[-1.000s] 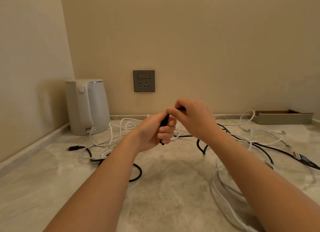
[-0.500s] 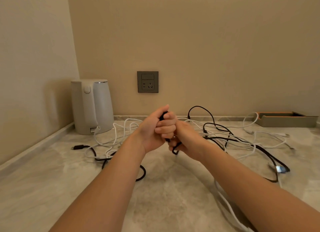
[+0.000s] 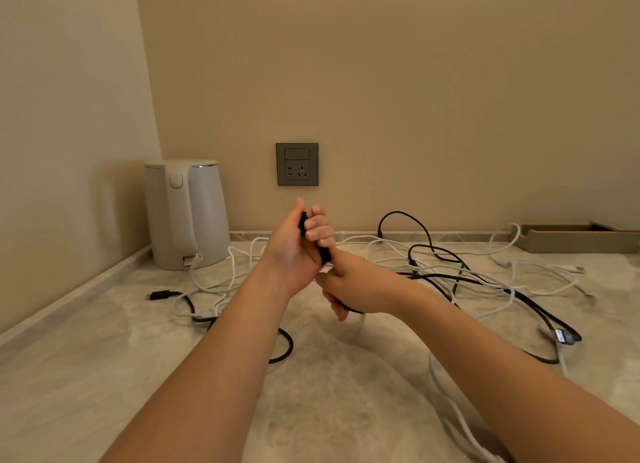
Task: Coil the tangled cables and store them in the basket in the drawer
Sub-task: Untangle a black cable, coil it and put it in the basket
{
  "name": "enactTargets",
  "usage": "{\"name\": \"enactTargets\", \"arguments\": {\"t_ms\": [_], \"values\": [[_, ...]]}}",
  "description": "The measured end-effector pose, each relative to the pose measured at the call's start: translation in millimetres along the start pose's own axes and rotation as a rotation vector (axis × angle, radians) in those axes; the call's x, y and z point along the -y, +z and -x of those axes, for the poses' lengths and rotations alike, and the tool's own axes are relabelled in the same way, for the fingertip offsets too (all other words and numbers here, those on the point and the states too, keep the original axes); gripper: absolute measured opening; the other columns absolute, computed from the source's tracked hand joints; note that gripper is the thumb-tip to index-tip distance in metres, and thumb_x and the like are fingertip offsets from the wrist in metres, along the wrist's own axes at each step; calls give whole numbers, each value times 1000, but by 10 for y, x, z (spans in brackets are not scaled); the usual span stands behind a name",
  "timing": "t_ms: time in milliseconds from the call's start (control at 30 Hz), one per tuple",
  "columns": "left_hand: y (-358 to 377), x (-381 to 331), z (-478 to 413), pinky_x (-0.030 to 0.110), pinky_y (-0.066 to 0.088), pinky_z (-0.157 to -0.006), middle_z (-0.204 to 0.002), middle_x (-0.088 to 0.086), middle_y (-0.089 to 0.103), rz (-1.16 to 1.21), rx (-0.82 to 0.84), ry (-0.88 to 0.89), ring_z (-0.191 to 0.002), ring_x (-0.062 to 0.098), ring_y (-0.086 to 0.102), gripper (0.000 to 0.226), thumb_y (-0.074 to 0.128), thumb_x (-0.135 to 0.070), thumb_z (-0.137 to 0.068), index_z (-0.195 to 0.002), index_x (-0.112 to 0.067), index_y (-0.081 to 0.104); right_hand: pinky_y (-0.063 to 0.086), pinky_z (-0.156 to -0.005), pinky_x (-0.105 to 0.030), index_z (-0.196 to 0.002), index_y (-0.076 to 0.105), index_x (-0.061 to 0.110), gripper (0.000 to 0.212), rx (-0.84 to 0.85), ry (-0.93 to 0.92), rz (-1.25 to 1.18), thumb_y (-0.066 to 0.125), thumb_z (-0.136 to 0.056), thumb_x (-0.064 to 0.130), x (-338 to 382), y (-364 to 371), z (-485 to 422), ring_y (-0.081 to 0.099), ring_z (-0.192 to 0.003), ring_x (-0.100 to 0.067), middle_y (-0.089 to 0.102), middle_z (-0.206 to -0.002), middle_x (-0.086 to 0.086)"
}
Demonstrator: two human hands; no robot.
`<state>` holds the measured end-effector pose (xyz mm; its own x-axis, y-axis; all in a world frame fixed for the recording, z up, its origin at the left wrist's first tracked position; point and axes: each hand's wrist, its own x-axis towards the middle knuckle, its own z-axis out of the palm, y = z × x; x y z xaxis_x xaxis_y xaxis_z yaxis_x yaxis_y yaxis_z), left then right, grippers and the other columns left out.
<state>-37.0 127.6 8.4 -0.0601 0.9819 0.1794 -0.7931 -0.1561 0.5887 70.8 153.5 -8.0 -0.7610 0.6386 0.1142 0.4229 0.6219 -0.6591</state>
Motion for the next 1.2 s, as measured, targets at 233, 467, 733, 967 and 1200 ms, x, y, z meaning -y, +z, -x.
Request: {"name": "enactTargets", "arguments": {"t_ms": [233,467,733,967,1200], "values": [[-62,-62,-62,15,29,-33,-40,-10,31,-31,-119,146,-29,3,29,46,25,-40,-104,-71,-14,45,46,-69,-35,-104,53,1,37,11,29,433,32,-102,31,146,-89,101,59,-83,-29,60,-94,-15],[-102,-28,-105,15,31,-35,-43,-7,36,-321,-307,205,-32,4,33,42,28,-37,-104,-74,-13,44,30,-66,-32,-86,38,17,27,-61,-112,882,29,-103,36,267,-82,269,41,-78,-22,40,-80,-1],[-53,63,6,21,41,-46,-57,1,47,-900,-246,69,-48,11,45,42,33,-25,-105,-70,-9,49,38,-61,-35,-93,61,20,31,-412,-295,689,36,-99,38,155,-221,189,57,-84,-31,65,-92,-3],[63,125,77,20,41,-44,-54,2,50,-811,31,-192,-44,12,47,55,20,-47,-103,-81,-9,54,40,-57,-34,-68,54,22,30,-600,-278,440,55,-90,42,-155,-420,75,49,-62,-17,53,-60,8],[97,57,132,16,29,-35,-46,-4,37,-766,193,-378,-35,6,31,77,6,-70,-91,-66,-8,45,29,-49,-15,-58,57,16,28,-463,-467,82,71,-82,19,-212,-530,78,37,-48,-5,43,-47,11]]}}
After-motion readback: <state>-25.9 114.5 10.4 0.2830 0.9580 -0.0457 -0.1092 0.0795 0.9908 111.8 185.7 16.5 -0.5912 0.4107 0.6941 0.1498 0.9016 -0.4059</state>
